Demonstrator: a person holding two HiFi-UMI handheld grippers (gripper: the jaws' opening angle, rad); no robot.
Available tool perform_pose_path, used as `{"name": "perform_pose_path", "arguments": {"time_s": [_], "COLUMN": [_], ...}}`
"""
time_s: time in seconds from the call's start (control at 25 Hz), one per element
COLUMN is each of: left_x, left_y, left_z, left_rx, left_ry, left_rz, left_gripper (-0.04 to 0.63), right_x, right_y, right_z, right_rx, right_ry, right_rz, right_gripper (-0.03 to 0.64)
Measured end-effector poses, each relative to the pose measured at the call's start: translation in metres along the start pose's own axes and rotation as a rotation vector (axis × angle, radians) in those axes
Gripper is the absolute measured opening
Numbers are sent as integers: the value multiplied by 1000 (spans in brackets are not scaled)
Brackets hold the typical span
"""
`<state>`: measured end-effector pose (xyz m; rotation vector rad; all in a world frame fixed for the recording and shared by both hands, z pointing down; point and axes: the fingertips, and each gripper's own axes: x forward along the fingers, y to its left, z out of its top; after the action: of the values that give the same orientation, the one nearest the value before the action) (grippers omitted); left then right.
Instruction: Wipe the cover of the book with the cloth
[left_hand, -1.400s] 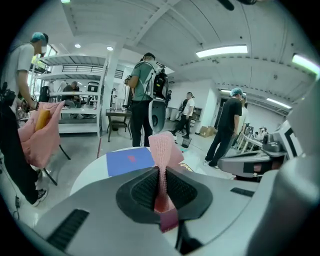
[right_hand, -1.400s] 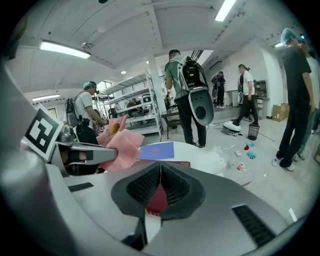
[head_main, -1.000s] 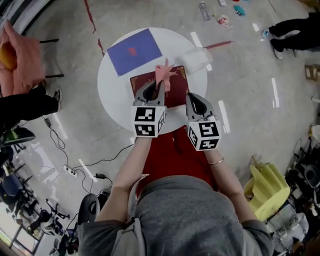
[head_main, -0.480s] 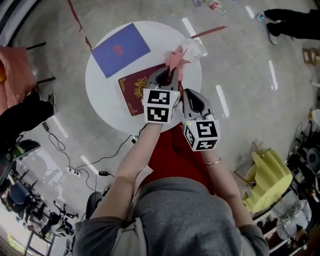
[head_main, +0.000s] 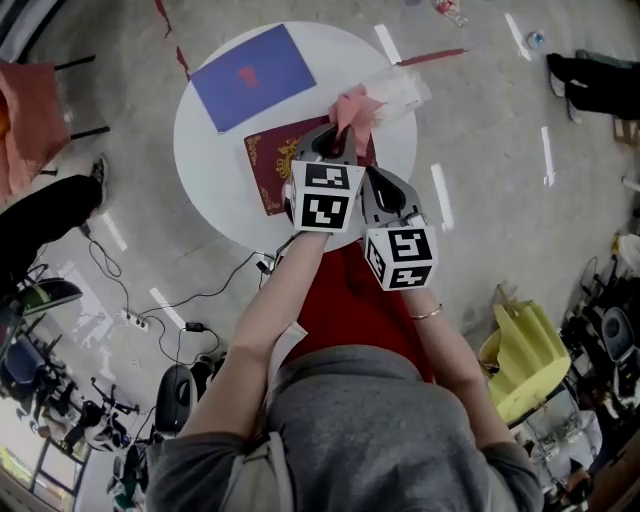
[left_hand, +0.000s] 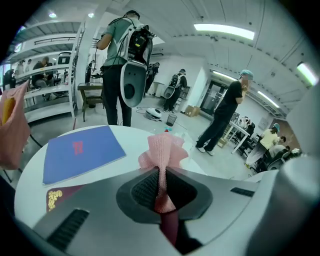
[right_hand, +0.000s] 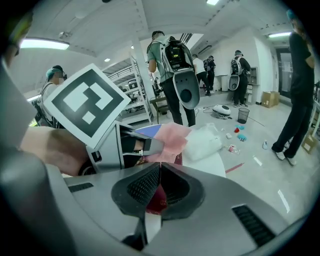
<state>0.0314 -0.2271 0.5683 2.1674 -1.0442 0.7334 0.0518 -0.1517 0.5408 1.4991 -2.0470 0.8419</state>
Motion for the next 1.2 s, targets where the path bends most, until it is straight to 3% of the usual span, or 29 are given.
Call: {"name": "perform_pose_path", "arguments": {"time_s": [0.6, 1.2], "left_x": [-49, -96], "left_y": [69, 132], "left_z": [-33, -65], "left_rx": [-88, -173], "left_ry": [24, 33], "left_rz": [188, 347], "left_gripper": [35, 35], "right_x": [12, 13], "right_y": [21, 41], "right_z": [1, -1], "right_rx": [-121, -161], "right_ry": [50, 49], "right_rz": [60, 96], "right_gripper": [29, 29]}}
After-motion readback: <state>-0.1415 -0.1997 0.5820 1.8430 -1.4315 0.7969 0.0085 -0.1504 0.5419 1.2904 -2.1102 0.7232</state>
